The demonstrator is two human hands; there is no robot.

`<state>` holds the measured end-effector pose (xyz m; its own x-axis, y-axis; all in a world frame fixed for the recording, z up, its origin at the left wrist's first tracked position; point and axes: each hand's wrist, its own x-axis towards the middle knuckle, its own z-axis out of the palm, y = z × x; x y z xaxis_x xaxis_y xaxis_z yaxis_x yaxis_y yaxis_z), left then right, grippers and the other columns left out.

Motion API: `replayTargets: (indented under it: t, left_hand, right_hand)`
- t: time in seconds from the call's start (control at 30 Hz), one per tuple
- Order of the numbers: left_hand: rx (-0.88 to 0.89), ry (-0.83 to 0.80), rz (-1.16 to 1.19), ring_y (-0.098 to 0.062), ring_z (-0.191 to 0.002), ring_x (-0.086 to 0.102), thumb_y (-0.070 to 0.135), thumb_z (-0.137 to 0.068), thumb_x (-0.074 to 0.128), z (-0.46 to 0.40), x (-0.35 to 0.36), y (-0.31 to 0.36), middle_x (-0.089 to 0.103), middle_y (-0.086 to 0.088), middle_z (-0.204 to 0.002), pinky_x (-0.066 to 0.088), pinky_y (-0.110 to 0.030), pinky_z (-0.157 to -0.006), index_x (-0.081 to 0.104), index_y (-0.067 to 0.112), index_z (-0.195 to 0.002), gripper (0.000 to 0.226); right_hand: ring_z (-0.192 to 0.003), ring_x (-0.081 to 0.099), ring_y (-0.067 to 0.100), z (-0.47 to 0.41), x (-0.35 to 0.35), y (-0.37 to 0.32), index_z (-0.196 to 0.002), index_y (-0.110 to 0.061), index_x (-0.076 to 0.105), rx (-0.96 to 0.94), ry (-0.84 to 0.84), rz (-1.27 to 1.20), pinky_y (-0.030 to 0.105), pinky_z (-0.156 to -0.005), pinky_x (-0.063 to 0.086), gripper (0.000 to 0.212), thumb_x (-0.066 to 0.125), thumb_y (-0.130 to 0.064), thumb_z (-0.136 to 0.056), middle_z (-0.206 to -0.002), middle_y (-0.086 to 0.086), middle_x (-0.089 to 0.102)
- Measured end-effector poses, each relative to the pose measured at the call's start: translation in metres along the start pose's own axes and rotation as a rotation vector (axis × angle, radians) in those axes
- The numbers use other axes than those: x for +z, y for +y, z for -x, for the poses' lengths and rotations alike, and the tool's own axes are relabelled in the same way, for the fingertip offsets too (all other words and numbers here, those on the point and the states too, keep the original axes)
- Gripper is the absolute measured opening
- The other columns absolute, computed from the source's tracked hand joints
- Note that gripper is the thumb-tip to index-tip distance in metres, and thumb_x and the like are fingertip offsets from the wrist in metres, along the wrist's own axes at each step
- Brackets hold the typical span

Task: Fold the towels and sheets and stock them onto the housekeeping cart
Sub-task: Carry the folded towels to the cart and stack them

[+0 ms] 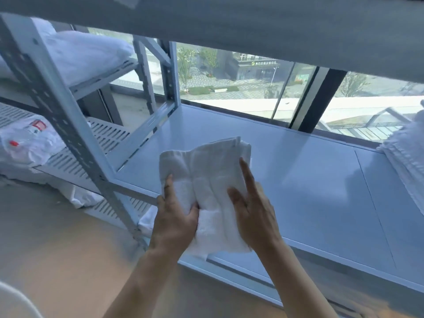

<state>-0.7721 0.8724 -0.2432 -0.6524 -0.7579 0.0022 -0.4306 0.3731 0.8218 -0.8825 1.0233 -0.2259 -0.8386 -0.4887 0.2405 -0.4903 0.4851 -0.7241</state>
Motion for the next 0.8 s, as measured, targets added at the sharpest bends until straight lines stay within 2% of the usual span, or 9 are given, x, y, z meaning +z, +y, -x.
replayTargets:
  t: [0.1,0.2,0.3,0.4,0.57,0.67,0.8]
  left_hand:
    - [-0.015,0.06,0.067,-0.03,-0.124,0.053,0.04,-0.092,0.07,0.001,-0.048,-0.025,0.041,-0.008,-0.148,0.046,-0.04,-0.096,0.007,0.045,-0.157,0.09]
    - [-0.021,0.169,0.172,-0.03,-0.117,0.058,0.035,-0.09,0.071,0.005,-0.096,-0.051,0.05,-0.005,-0.141,0.052,-0.046,-0.097,0.018,0.045,-0.149,0.08]
    - [-0.04,0.304,0.225,-0.029,-0.102,0.063,0.028,-0.088,0.071,0.007,-0.143,-0.081,0.058,-0.007,-0.13,0.055,-0.043,-0.088,0.028,0.04,-0.135,0.064]
    - [-0.081,0.385,0.179,-0.025,-0.081,0.056,0.029,-0.089,0.068,0.009,-0.189,-0.114,0.062,-0.008,-0.119,0.045,-0.035,-0.075,0.029,0.04,-0.125,0.054]
    - [-0.207,0.503,0.133,-0.03,-0.091,0.06,0.033,-0.088,0.068,0.025,-0.271,-0.176,0.063,-0.007,-0.122,0.045,-0.037,-0.077,0.03,0.039,-0.125,0.053]
    - [-0.289,0.588,0.13,-0.027,-0.086,0.056,0.033,-0.088,0.067,0.035,-0.313,-0.208,0.062,-0.003,-0.121,0.041,-0.036,-0.074,0.03,0.039,-0.126,0.053]
    - [-0.391,0.708,0.17,-0.023,-0.085,0.055,0.043,-0.086,0.061,0.045,-0.358,-0.245,0.062,0.006,-0.116,0.04,-0.034,-0.071,0.023,0.043,-0.134,0.061]
  right_hand:
    - [-0.104,0.061,0.025,0.005,0.029,-0.042,-0.148,-0.072,0.01,-0.043,-0.092,0.026,0.04,-0.084,0.046,0.062,0.046,-0.047,-0.103,-0.131,-0.006,0.05]
    - [-0.102,0.062,0.026,0.013,0.065,-0.091,-0.144,-0.059,0.021,-0.035,-0.086,-0.041,0.044,-0.085,0.051,0.059,0.047,-0.05,-0.093,-0.139,-0.007,0.051]
    - [-0.093,0.063,0.028,0.022,0.104,-0.141,-0.133,-0.055,0.024,-0.056,-0.112,-0.074,0.044,-0.08,0.052,0.052,0.047,-0.05,-0.087,-0.132,-0.005,0.055]
    - [-0.091,0.064,0.029,0.028,0.147,-0.185,-0.13,-0.051,0.025,-0.113,-0.169,-0.087,0.044,-0.078,0.052,0.05,0.051,-0.045,-0.088,-0.128,-0.003,0.057]
    - [-0.089,0.063,0.031,0.049,0.225,-0.254,-0.127,-0.051,0.025,-0.207,-0.328,-0.089,0.04,-0.073,0.047,0.048,0.05,-0.047,-0.087,-0.122,0.0,0.061]
    - [-0.09,0.062,0.032,0.061,0.268,-0.292,-0.127,-0.048,0.027,-0.26,-0.424,-0.123,0.041,-0.073,0.046,0.049,0.049,-0.05,-0.083,-0.126,0.001,0.059]
    - [-0.111,0.061,0.034,0.067,0.328,-0.335,-0.142,-0.044,0.022,-0.352,-0.55,-0.129,0.046,-0.086,0.05,0.066,0.048,-0.056,-0.083,-0.144,0.002,0.051]
